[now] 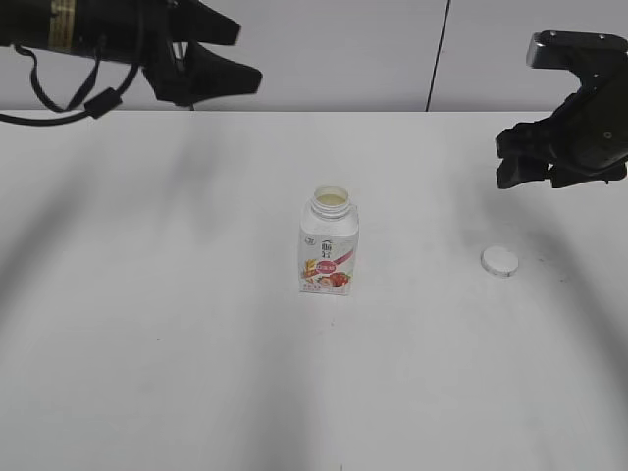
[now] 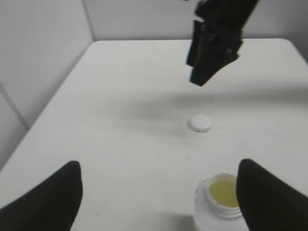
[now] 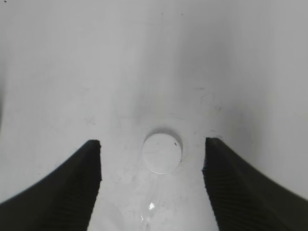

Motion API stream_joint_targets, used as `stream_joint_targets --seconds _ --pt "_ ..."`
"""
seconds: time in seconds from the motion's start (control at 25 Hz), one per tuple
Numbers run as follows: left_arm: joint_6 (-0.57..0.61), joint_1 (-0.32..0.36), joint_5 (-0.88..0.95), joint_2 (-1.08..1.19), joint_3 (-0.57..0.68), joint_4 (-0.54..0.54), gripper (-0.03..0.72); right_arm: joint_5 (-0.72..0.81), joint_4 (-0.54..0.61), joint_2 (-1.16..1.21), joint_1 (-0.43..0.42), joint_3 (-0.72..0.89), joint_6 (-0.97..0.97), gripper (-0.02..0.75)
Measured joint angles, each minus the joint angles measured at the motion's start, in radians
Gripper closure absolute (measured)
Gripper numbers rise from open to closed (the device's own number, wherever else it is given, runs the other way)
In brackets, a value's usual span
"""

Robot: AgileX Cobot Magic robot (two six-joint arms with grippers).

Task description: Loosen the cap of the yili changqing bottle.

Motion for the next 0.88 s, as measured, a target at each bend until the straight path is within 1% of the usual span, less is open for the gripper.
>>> stream_joint_targets --seconds 0.08,0.16,0.24,0.36,0.44,0.56,0.88 --pt "-0.032 0.025 0.111 -0.019 0.0 0.001 0.095 0.003 0.0 -0.005 0.0 0.0 0.001 0.214" --pt "-0.082 0.039 0.262 -0.025 0.0 0.002 0.095 0.009 0.0 -0.01 0.0 0.0 0.001 0.214" --pt "-0.114 0.041 0.464 -0.025 0.01 0.002 0.095 0.02 0.0 -0.019 0.0 0.0 0.001 0.214" --pt "-0.132 0.036 0.772 -0.025 0.036 -0.003 0.095 0.04 0.0 -0.022 0.0 0.0 0.0 0.214" --pt "-0.135 0.036 0.902 -0.025 0.051 -0.049 0.095 0.059 0.0 -0.022 0.0 0.0 0.0 0.214" --pt "-0.136 0.036 0.951 -0.025 0.079 -0.169 0.095 0.086 0.0 -0.022 0.0 0.0 0.0 0.214" --pt "-0.136 0.034 0.982 -0.025 0.191 -0.383 0.095 0.128 0.0 -0.022 0.0 0.0 0.001 0.214"
